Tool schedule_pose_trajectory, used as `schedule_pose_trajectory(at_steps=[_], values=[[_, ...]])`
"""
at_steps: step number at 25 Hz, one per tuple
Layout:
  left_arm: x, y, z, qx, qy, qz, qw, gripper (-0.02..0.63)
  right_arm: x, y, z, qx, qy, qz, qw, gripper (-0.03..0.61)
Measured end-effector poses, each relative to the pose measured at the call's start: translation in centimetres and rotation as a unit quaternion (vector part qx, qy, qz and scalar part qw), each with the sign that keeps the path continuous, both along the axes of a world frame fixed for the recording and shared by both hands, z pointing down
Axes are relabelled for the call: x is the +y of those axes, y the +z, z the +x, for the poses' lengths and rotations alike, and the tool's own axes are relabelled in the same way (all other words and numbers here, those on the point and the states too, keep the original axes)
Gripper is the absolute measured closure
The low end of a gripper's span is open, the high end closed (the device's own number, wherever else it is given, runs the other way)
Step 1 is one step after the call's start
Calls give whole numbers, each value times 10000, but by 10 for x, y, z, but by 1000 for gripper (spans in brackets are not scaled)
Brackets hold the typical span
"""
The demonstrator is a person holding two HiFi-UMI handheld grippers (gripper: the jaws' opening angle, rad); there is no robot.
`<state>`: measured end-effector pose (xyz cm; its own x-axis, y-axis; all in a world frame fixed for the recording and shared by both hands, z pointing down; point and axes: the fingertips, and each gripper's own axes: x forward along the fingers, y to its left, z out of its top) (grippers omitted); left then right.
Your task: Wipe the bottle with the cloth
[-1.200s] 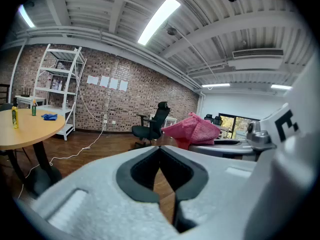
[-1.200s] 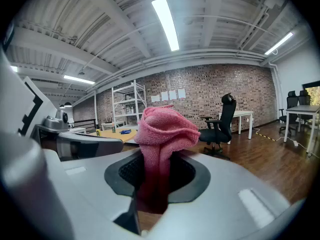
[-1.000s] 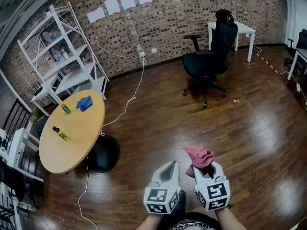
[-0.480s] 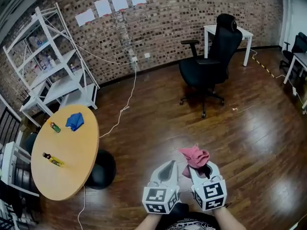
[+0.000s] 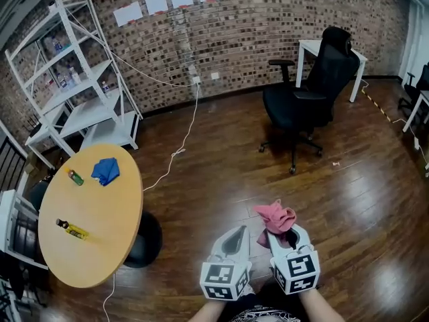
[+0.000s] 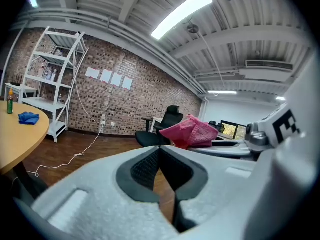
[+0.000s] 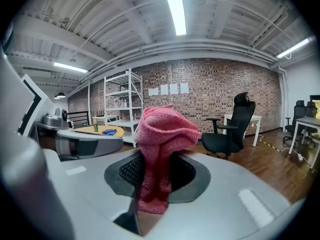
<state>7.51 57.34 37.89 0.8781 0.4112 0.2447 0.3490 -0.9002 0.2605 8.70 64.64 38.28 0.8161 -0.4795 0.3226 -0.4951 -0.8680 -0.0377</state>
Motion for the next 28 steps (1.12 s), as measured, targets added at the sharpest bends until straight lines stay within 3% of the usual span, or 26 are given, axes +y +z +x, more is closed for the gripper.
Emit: schedule_pose_trajectory(at_steps=[7, 15, 19, 24, 28], values=[[-24, 20, 38, -46, -203, 90, 9997, 611, -21, 19, 43, -33, -169, 76, 9998, 476], [-51, 19, 115, -73, -541, 150, 9984, 611, -50, 17, 127, -26, -514, 92, 9986, 477], [-73, 17, 151, -103, -927, 186, 9955, 611, -73, 15, 168, -41, -886, 71, 9960, 477], [-110, 16, 181, -102, -1694, 205, 9853, 611, -117, 10, 210, 55, -1642, 54, 9864, 477], [-170, 18, 172, -167, -2539, 176, 9669, 611, -185, 13, 211, 29, -2485, 15, 9686, 477]])
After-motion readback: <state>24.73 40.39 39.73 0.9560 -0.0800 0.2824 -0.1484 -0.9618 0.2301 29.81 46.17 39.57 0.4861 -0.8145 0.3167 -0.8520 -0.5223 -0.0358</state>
